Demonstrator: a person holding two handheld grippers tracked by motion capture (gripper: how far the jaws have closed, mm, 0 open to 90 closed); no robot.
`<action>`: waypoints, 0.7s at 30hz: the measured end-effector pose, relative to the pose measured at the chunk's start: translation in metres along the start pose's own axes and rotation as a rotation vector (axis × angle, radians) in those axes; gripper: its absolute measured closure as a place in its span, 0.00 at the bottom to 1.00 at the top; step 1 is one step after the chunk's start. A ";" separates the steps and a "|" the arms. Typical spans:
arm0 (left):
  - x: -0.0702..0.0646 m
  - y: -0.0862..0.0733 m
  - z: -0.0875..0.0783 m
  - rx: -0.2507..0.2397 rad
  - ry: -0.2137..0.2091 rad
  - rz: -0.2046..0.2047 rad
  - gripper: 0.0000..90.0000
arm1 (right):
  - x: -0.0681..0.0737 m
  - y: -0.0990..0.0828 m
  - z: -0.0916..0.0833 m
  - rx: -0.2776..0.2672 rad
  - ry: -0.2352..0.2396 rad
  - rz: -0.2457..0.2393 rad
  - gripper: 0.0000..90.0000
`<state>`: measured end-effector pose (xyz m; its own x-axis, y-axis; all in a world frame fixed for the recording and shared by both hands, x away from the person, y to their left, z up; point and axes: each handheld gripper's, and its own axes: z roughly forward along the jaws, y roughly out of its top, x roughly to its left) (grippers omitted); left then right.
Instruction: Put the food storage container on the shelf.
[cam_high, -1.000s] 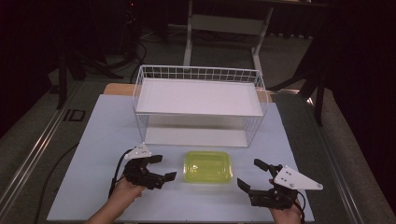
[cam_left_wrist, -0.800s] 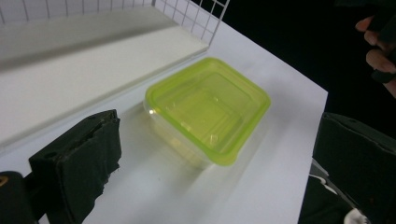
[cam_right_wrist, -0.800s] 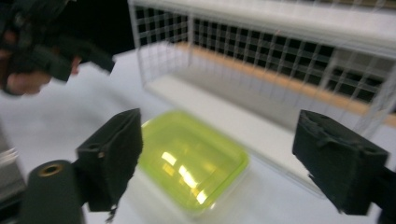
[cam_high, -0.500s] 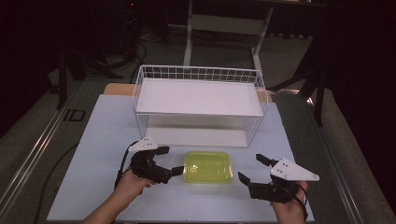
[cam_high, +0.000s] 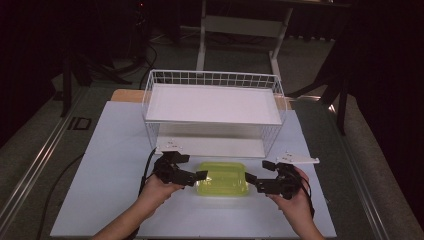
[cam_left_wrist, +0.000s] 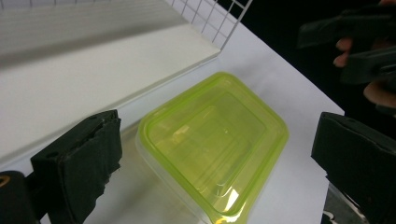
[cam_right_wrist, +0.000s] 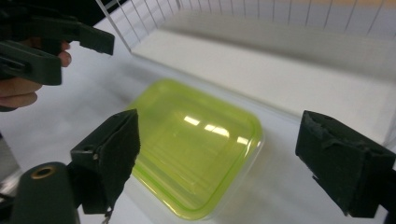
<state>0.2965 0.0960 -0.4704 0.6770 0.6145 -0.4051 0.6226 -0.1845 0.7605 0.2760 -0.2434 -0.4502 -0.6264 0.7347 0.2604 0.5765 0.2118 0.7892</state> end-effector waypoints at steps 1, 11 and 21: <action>0.002 0.000 0.001 0.014 -0.001 -0.014 0.03 | -0.005 -0.001 0.005 0.023 0.002 0.028 0.16; 0.019 -0.010 0.016 0.127 0.025 -0.206 0.28 | -0.027 -0.012 0.030 0.154 0.049 0.236 0.30; 0.028 -0.024 0.029 0.200 -0.010 -0.324 0.65 | -0.040 -0.024 0.047 0.237 0.069 0.401 0.52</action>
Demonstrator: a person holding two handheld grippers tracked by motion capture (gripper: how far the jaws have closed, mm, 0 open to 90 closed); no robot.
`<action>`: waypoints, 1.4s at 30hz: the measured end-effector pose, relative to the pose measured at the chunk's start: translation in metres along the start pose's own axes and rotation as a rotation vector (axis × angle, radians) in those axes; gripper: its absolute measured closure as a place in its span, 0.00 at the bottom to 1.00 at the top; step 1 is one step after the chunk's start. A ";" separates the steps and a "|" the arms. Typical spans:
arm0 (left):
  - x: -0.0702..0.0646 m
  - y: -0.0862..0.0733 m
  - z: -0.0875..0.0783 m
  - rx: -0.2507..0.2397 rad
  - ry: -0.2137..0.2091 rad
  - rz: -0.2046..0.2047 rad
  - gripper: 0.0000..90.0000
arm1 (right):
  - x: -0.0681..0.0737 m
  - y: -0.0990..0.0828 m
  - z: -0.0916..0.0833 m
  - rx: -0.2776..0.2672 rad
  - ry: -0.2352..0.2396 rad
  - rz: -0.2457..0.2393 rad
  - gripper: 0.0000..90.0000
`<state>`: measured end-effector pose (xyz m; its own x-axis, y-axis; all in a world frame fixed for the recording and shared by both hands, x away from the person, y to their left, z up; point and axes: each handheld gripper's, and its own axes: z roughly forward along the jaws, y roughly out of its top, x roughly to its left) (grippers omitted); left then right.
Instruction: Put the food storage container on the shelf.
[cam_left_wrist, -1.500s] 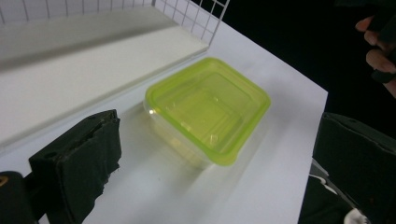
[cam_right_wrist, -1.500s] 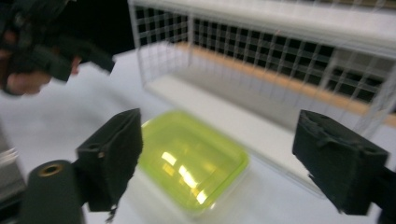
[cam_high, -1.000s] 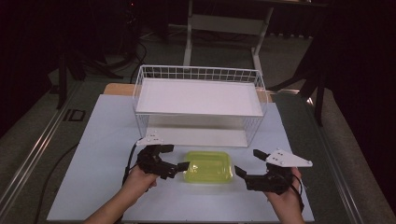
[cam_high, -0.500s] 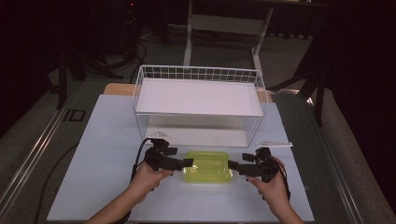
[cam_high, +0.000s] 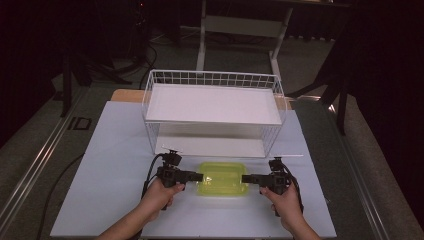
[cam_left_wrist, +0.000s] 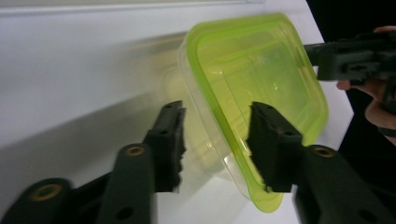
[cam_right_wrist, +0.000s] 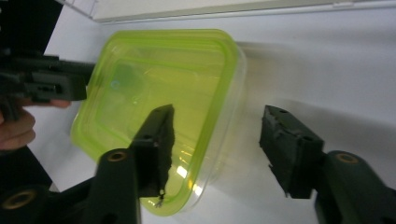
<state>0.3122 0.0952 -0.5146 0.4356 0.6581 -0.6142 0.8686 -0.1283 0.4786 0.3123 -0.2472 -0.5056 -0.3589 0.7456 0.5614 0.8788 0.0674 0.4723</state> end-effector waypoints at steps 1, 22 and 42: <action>0.000 0.000 0.000 0.000 0.000 0.000 0.67 | 0.000 0.000 0.000 0.000 0.000 0.000 0.52; -0.010 -0.010 0.005 -0.010 0.019 0.015 0.81 | 0.009 -0.009 0.002 0.007 -0.001 0.016 0.84; -0.031 -0.022 -0.006 -0.075 0.112 0.064 0.89 | 0.021 -0.020 -0.006 -0.024 -0.017 -0.033 0.88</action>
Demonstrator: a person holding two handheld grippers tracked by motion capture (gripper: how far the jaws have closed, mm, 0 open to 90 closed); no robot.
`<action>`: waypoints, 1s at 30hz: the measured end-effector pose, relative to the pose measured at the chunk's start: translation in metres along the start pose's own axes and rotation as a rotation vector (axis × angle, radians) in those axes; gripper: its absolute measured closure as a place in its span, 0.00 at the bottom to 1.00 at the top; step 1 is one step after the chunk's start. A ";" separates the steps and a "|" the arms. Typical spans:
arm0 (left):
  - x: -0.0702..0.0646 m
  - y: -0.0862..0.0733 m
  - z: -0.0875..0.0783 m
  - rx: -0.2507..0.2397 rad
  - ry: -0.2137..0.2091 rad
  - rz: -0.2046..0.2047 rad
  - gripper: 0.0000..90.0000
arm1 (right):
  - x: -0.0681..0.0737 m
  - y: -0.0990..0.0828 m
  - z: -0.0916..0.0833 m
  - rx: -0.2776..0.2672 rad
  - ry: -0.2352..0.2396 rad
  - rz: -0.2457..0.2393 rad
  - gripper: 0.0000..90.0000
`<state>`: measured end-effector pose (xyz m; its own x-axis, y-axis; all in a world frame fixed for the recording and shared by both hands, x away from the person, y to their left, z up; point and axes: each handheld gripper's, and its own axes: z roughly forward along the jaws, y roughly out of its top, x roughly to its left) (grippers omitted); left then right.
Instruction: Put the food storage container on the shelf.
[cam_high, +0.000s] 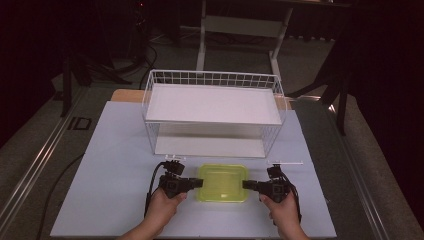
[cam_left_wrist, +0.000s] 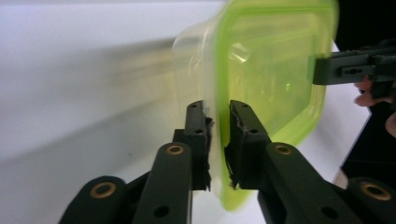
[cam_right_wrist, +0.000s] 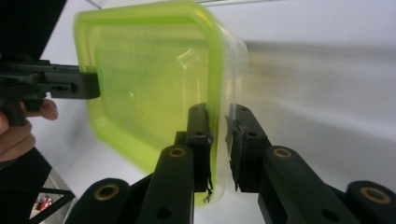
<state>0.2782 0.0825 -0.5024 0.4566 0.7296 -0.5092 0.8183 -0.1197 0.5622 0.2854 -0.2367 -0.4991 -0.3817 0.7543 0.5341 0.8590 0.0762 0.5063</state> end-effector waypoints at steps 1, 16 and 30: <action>0.000 0.001 -0.003 -0.016 -0.004 -0.007 0.90 | 0.002 0.000 0.000 -0.005 -0.003 -0.012 0.88; 0.003 0.029 -0.031 -0.164 -0.004 0.013 0.90 | 0.024 0.038 -0.006 -0.101 -0.001 -0.059 0.88; 0.029 0.051 -0.017 -0.211 0.044 0.015 0.90 | 0.022 0.071 0.022 -0.143 -0.058 -0.075 0.88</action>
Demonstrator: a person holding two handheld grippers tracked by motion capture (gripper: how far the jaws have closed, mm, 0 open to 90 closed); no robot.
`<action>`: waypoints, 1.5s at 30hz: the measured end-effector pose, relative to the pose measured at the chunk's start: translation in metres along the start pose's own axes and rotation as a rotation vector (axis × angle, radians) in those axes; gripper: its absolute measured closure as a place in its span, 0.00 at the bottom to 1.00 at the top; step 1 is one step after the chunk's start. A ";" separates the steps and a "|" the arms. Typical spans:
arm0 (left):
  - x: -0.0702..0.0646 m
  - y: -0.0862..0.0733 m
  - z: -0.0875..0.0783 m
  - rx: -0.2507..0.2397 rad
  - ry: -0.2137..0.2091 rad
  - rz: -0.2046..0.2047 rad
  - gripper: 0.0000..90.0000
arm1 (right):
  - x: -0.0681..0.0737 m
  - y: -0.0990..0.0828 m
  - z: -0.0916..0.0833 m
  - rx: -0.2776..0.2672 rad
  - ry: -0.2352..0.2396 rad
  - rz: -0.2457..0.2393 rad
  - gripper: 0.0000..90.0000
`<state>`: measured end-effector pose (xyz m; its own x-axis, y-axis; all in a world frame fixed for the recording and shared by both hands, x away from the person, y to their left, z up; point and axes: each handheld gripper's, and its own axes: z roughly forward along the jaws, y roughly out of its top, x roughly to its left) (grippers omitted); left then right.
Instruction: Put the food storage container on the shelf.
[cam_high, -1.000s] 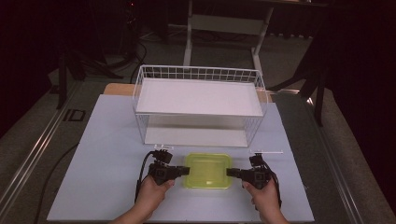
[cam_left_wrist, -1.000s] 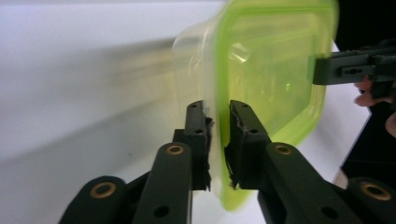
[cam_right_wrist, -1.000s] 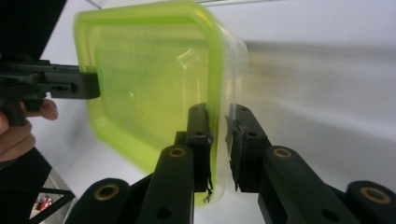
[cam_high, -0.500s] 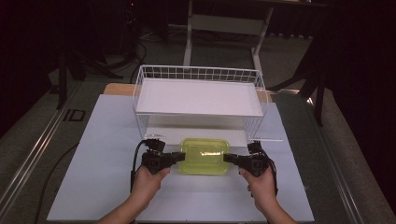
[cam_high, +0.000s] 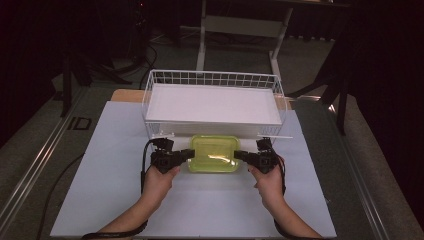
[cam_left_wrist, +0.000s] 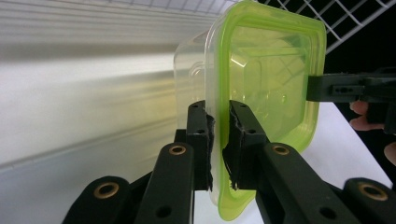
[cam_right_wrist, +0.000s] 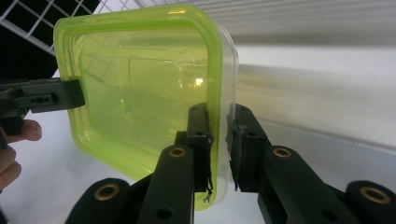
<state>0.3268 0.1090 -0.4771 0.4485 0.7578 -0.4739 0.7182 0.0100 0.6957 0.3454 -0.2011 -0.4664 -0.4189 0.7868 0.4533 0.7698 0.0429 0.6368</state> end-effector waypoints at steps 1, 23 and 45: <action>0.000 0.000 0.000 0.000 0.000 0.000 0.90 | -0.001 0.001 0.002 -0.003 -0.009 -0.005 0.88; 0.026 0.007 0.039 0.043 0.017 -0.066 0.89 | -0.013 0.010 0.030 0.007 -0.115 0.017 0.88; 0.025 0.005 0.052 -0.041 0.079 0.033 0.65 | -0.019 0.009 0.042 -0.069 -0.191 0.012 0.71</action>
<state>0.3696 0.0941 -0.5137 0.4273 0.8072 -0.4073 0.6807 0.0092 0.7325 0.3808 -0.1898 -0.4954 -0.3063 0.8897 0.3386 0.7366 -0.0038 0.6763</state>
